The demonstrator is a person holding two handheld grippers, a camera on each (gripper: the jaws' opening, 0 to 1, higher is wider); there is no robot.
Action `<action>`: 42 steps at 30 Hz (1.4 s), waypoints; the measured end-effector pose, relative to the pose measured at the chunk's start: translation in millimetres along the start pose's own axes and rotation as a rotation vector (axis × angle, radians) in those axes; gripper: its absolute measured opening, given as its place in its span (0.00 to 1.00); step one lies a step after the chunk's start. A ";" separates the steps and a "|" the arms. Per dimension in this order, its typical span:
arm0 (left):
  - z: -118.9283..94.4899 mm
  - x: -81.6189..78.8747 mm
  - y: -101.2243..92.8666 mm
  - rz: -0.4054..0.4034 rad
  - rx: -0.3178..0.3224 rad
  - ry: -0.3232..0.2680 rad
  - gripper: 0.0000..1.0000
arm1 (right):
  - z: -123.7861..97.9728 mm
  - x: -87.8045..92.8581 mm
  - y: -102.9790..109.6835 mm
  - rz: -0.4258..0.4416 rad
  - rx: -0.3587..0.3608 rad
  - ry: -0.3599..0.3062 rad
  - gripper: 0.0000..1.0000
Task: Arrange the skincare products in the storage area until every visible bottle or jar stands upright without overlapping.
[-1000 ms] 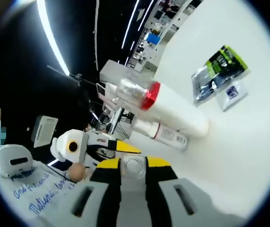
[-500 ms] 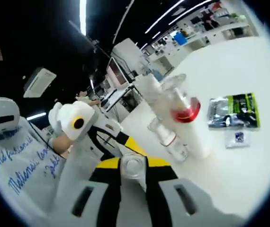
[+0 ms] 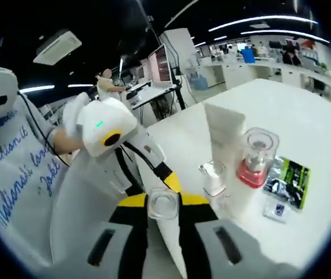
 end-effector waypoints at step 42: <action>14.7 19.8 17.2 -0.249 -0.051 -0.044 0.21 | 50.1 -15.7 -3.2 -0.291 0.001 0.196 0.18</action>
Point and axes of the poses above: the point that each gripper's makers call its tool centre point, and the gripper's own axes: z roughly forward along the fingers, y roughly to its left, x roughly out of its underside, the point moved 2 cm from there along -z, roughly backward along the fingers, and after that the axes turned 1 degree about x, right-handed, at the moved point
